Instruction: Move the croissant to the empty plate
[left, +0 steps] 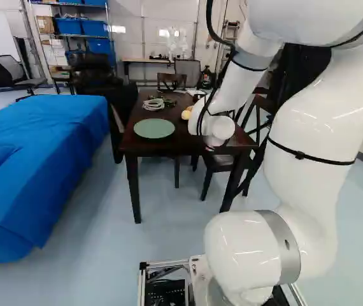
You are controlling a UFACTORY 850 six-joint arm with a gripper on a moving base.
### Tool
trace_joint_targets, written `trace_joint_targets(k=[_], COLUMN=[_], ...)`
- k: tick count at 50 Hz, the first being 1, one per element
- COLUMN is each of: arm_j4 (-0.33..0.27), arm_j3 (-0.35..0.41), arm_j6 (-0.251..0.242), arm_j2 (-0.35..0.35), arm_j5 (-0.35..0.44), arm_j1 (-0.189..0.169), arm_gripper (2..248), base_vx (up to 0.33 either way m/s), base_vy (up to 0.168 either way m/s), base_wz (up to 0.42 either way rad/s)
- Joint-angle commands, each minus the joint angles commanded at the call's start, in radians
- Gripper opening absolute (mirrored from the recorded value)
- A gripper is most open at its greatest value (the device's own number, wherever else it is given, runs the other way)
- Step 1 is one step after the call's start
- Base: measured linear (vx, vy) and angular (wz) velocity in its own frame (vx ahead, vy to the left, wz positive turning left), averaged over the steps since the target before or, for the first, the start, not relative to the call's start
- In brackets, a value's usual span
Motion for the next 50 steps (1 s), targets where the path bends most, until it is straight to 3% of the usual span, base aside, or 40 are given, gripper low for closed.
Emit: trace_joint_targets(k=[50], arm_j4=[0.0], arm_j3=[-0.1], arm_j6=[0.0], arm_j2=[0.024], arm_j5=[-0.114], arm_j1=[0.09], arm_gripper=[120], base_vx=[0.0], base_vy=[0.0], base_wz=[0.0])
